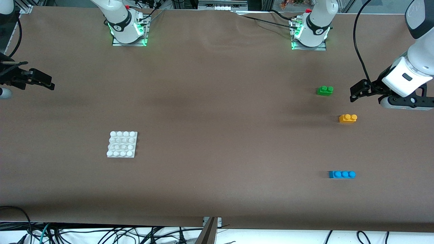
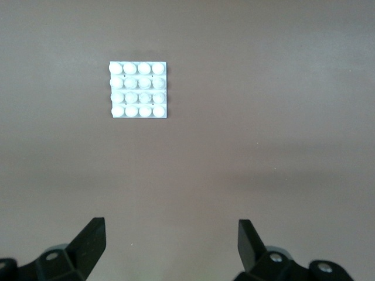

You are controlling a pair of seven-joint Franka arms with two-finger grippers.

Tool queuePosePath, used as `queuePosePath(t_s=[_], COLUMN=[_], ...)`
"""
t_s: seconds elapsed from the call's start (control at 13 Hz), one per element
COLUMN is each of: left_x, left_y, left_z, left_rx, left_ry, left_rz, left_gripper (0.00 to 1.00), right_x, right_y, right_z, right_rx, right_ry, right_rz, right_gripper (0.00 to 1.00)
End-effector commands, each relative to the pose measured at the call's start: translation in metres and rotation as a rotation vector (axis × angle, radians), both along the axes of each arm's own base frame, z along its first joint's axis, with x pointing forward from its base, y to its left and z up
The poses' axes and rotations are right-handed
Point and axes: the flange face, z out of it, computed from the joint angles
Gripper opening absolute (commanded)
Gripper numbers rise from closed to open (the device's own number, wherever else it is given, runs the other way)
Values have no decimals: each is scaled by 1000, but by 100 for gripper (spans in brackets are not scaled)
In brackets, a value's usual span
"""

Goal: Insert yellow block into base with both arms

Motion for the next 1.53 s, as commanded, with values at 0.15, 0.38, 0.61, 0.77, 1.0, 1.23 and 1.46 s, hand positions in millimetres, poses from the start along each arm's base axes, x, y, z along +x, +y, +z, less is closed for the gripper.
queuePosePath(t_s=[0.15,0.38,0.61,0.77,1.0,1.23,1.46], left_x=[4,3,4,3,3,2,1], left_y=[1,2,2,2,2,2,2], left_z=[6,6,6,6,6,5,5], left_rx=[-15,-15,-15,-15,-15,-15,-14], left_ry=[6,4,6,4,6,18,23], left_rz=[2,3,3,3,3,3,5], left_gripper=[100,100,100,100,100,100,100], right_x=[-4,-4,-4,-4,-4,-4,-4], right_y=[-1,-1,-1,-1,-1,-1,-1], right_z=[3,3,3,3,3,3,3], right_rx=[-9,-7,-7,-7,-7,-7,-7], right_ry=[-10,-9,-10,-10,-10,-9,-9], right_rz=[-10,-10,-10,-10,-10,-10,-10], right_gripper=[100,100,100,100,100,100,100])
